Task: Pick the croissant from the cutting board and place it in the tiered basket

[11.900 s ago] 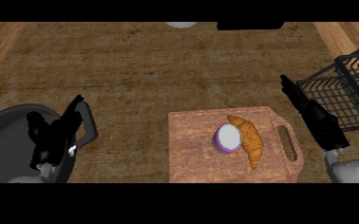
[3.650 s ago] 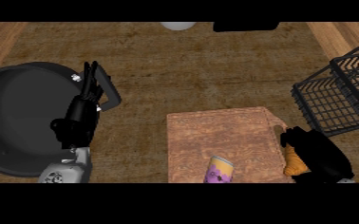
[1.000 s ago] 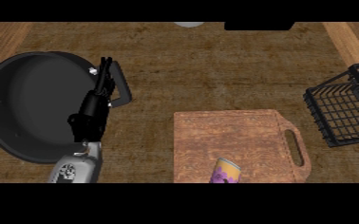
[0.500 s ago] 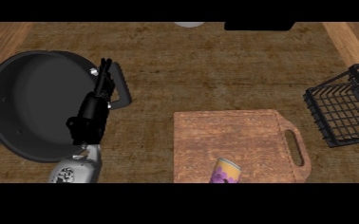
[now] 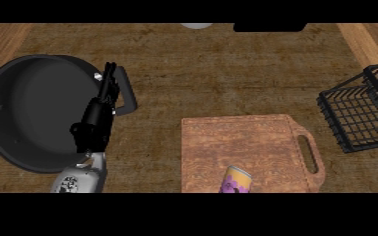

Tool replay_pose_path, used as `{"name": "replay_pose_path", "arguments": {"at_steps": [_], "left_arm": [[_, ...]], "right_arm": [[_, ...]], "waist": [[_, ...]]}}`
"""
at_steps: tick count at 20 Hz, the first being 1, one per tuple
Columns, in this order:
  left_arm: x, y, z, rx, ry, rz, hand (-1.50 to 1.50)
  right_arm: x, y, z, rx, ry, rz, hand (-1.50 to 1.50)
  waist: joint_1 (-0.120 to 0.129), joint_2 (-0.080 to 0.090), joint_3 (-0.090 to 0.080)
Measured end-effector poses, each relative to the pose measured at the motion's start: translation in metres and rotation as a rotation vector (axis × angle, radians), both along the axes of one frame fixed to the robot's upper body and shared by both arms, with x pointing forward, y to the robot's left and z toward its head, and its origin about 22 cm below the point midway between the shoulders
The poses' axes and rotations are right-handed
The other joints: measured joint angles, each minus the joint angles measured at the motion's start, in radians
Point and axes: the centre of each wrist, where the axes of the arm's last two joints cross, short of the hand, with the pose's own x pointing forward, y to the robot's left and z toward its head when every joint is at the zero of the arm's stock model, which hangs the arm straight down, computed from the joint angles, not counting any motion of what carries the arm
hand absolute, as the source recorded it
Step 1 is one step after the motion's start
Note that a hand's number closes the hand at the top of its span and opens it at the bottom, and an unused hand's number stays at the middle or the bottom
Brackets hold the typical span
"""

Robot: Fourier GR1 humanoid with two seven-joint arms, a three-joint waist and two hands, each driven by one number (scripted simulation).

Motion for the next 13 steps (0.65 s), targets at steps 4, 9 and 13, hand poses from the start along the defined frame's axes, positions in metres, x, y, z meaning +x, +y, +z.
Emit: {"name": "replay_pose_path", "arguments": {"at_steps": [4,9,13], "left_arm": [[-0.002,0.003,0.002,-0.002,0.002,-0.002,0.0],[-0.004,0.008,0.0,-0.007,-0.001,0.009,0.0],[-0.005,0.009,0.001,-0.008,0.008,0.029,0.0]], "right_arm": [[-0.034,-0.042,0.005,0.116,-0.041,-0.088,-1.5],[-0.093,-0.093,-0.008,0.236,-0.096,-0.123,-1.5],[-0.144,-0.122,-0.019,0.274,-0.115,-0.122,-1.5]], "waist": [[-0.004,-0.001,0.0],[-0.019,-0.001,0.002],[-0.027,-0.001,0.003]]}}
